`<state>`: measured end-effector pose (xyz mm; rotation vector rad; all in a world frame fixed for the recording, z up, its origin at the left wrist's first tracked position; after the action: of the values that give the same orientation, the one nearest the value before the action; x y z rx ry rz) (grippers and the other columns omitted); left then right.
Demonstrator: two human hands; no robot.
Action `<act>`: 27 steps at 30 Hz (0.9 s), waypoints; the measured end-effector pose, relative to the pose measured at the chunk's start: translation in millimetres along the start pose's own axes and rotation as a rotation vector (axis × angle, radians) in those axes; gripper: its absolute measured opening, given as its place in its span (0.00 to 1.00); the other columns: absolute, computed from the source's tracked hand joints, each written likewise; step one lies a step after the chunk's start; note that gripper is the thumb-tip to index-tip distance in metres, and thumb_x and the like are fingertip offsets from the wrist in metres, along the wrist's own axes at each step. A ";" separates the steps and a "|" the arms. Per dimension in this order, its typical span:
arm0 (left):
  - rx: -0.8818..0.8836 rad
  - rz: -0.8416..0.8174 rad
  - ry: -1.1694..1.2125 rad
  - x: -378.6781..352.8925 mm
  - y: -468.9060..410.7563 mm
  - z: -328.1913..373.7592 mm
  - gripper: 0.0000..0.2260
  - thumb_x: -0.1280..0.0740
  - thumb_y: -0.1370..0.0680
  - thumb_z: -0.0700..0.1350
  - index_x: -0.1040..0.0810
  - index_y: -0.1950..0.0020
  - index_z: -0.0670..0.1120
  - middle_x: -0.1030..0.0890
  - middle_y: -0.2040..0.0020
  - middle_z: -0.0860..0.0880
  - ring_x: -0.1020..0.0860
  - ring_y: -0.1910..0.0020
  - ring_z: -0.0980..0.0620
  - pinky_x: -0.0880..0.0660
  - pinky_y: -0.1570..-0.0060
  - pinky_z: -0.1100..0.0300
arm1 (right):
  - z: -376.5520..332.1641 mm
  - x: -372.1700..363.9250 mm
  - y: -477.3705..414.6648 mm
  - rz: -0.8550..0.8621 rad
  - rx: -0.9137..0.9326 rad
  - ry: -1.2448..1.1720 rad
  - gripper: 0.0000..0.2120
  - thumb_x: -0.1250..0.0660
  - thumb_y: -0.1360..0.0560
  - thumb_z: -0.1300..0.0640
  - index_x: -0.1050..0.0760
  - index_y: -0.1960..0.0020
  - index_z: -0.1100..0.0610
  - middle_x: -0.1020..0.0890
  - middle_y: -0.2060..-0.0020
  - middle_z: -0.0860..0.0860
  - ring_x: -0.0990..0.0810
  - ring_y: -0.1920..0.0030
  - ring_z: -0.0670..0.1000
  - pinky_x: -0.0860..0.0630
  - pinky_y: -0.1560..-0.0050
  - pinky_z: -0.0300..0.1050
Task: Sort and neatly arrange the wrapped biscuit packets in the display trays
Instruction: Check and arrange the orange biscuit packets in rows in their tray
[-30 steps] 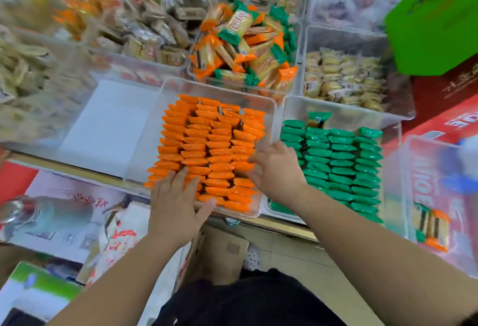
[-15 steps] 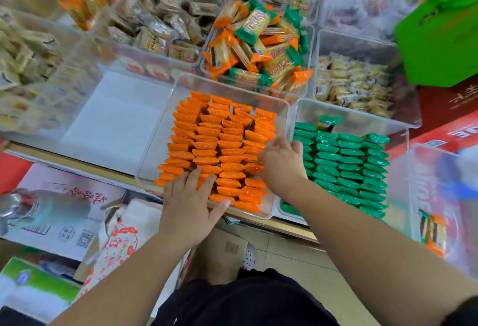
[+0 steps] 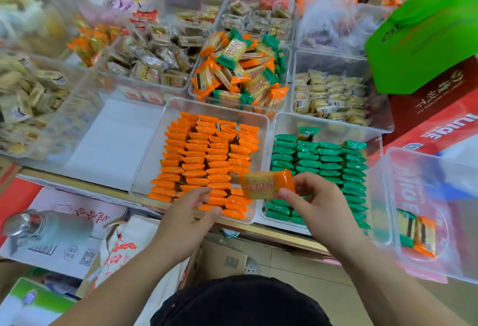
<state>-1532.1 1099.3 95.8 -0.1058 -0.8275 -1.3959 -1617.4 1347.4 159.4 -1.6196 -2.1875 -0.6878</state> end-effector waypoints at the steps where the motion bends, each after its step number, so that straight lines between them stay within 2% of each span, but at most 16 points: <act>1: 0.034 -0.039 0.121 -4.7 9.8 8.9 0.15 0.31 0.21 0.55 0.25 0.35 0.60 0.19 0.43 0.62 0.23 0.41 0.60 0.26 0.43 0.58 | 1.8 -0.7 12.2 -0.038 -0.041 -0.130 0.02 0.26 0.25 0.55 0.18 0.55 0.52 0.16 0.62 0.47 0.21 0.61 0.43 0.27 0.58 0.34; 3: 0.096 -0.059 0.355 -11.2 27.4 26.0 0.08 0.32 0.20 0.49 0.20 0.41 0.57 0.15 0.51 0.59 0.18 0.49 0.58 0.23 0.47 0.58 | 3.8 -5.1 32.6 -0.103 -0.100 -0.337 0.02 0.26 0.26 0.59 0.17 0.53 0.55 0.14 0.60 0.50 0.17 0.58 0.48 0.23 0.54 0.39; 6: 0.128 0.009 0.541 -13.3 43.1 44.0 0.05 0.32 0.20 0.41 0.17 0.48 0.48 0.14 0.59 0.51 0.18 0.60 0.55 0.21 0.58 0.60 | 10.7 -10.5 48.4 -0.124 -0.158 -0.479 0.06 0.25 0.27 0.59 0.18 0.50 0.55 0.13 0.57 0.56 0.15 0.52 0.57 0.20 0.46 0.51; 8: 0.125 0.066 0.583 -9.5 48.0 51.7 0.04 0.31 0.21 0.39 0.16 0.50 0.45 0.16 0.64 0.51 0.20 0.65 0.56 0.23 0.63 0.64 | 11.8 -10.1 51.4 -0.110 -0.170 -0.534 0.06 0.26 0.26 0.60 0.18 0.49 0.57 0.13 0.57 0.56 0.14 0.53 0.55 0.19 0.49 0.47; 10: 0.117 0.090 0.631 -3.9 49.9 57.5 0.03 0.28 0.24 0.38 0.15 0.53 0.44 0.16 0.64 0.48 0.21 0.65 0.53 0.22 0.61 0.62 | 10.2 -5.9 52.1 -0.091 -0.168 -0.606 0.03 0.27 0.26 0.60 0.17 0.53 0.58 0.13 0.59 0.53 0.16 0.58 0.49 0.22 0.57 0.37; 12: 0.102 0.089 0.666 1.0 50.0 61.8 0.02 0.25 0.27 0.37 0.15 0.56 0.42 0.16 0.61 0.43 0.20 0.63 0.48 0.21 0.57 0.55 | 11.2 -1.6 52.5 -0.092 -0.180 -0.678 0.06 0.28 0.29 0.54 0.16 0.58 0.57 0.15 0.62 0.52 0.22 0.63 0.48 0.26 0.59 0.39; 14: 0.083 0.085 0.675 3.5 51.8 67.3 0.08 0.23 0.32 0.40 0.16 0.56 0.39 0.16 0.59 0.38 0.20 0.61 0.45 0.21 0.55 0.51 | 14.5 2.5 52.0 -0.093 -0.192 -0.727 0.07 0.26 0.32 0.50 0.16 0.59 0.54 0.17 0.64 0.52 0.26 0.64 0.49 0.27 0.59 0.43; 16: 0.088 0.071 0.713 2.6 56.2 73.6 0.15 0.23 0.37 0.44 0.17 0.56 0.37 0.17 0.55 0.34 0.19 0.59 0.42 0.21 0.53 0.48 | 19.8 5.4 50.2 -0.095 -0.212 -0.785 0.11 0.22 0.34 0.48 0.17 0.60 0.55 0.18 0.63 0.55 0.25 0.64 0.50 0.25 0.60 0.42; 18: 0.086 0.016 0.780 -0.7 61.3 81.4 0.14 0.24 0.38 0.45 0.16 0.58 0.38 0.17 0.55 0.33 0.20 0.57 0.39 0.22 0.53 0.46 | 25.6 3.8 48.9 -0.142 -0.276 -0.929 0.10 0.20 0.35 0.50 0.18 0.63 0.55 0.18 0.61 0.57 0.21 0.62 0.51 0.23 0.62 0.41; 20: 0.077 -0.062 0.822 -4.2 65.7 90.1 0.08 0.24 0.36 0.44 0.15 0.61 0.41 0.17 0.57 0.34 0.21 0.59 0.39 0.23 0.56 0.48 | 26.4 -4.0 52.8 -0.267 -0.376 -1.098 0.10 0.19 0.36 0.54 0.20 0.65 0.56 0.17 0.60 0.58 0.18 0.61 0.52 0.21 0.65 0.41; 23: 0.055 -0.132 0.847 -3.9 68.4 97.2 0.05 0.22 0.32 0.38 0.16 0.64 0.43 0.19 0.64 0.40 0.22 0.67 0.46 0.24 0.65 0.56 | 22.5 -15.2 58.2 -0.425 -0.458 -1.326 0.19 0.13 0.45 0.58 0.22 0.65 0.60 0.17 0.60 0.60 0.17 0.64 0.53 0.22 0.71 0.42; 25: 0.051 -0.129 0.847 -1.6 69.3 98.0 0.02 0.26 0.32 0.41 0.17 0.64 0.43 0.21 0.66 0.40 0.24 0.68 0.47 0.25 0.66 0.56 | 21.7 -16.7 58.7 -0.461 -0.446 -1.374 0.19 0.14 0.44 0.59 0.22 0.64 0.61 0.17 0.59 0.61 0.17 0.64 0.54 0.22 0.71 0.42; 27: 0.054 -0.120 0.831 0.2 70.6 97.0 0.04 0.26 0.31 0.41 0.17 0.61 0.41 0.21 0.64 0.39 0.24 0.67 0.46 0.26 0.65 0.55 | 22.4 -15.9 57.6 -0.474 -0.420 -1.360 0.18 0.14 0.43 0.59 0.22 0.64 0.61 0.17 0.59 0.60 0.17 0.63 0.53 0.23 0.71 0.41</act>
<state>-1512.6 1165.5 193.9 0.5434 -0.1741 -1.3558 -1557.2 1360.9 142.9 -2.1234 -3.6469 -0.0374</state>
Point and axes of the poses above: each hand's wrist, its own y-axis away from the middle knuckle, its own x-axis out of the back of the hand, z = x × y, the point moved 7 cm from there along -y, towards the middle knuckle
